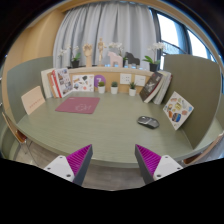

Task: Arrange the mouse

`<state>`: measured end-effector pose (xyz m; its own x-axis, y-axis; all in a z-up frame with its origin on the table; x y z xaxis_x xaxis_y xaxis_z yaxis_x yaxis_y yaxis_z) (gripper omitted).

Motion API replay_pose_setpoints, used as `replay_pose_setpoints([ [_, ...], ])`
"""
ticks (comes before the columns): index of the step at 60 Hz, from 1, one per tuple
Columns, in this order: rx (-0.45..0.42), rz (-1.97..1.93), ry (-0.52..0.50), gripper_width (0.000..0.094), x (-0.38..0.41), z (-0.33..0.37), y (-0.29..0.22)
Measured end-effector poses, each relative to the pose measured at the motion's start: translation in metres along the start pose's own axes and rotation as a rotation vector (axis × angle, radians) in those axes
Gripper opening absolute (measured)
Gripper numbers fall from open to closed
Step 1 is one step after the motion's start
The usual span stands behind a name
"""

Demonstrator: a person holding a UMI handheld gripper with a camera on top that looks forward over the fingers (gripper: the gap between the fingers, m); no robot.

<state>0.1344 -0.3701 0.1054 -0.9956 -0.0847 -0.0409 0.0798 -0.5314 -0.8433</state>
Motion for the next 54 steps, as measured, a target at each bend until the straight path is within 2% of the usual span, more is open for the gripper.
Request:
replay_pose_setpoints([
  [8, 0.051, -0.037, 0.071, 0.0862, -0.070, -0.031, 0.021],
  [16, 0.069, -0.061, 0.135, 0.0847, -0.119, -0.067, 0.015],
  [23, 0.085, -0.072, 0.149, 0.0847, -0.148, -0.107, 0.006],
  [38, 0.094, -0.069, 0.093, 0.0871, -0.181, -0.182, -0.029],
  [54, 0.113, -0.096, 0.047, 0.0842, -0.200, -0.235, -0.059],
])
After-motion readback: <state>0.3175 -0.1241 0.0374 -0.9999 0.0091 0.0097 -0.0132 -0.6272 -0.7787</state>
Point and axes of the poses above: the point between the fingertips, and its own axes, seen from behind it with the camera up: x to the left, y down, z backward, against the way the camera looks, the point moved 8 cm from there along z, backward, against the way the camera looks, and after that the axes turned 2 degrees about y, right-handed, at the moved point
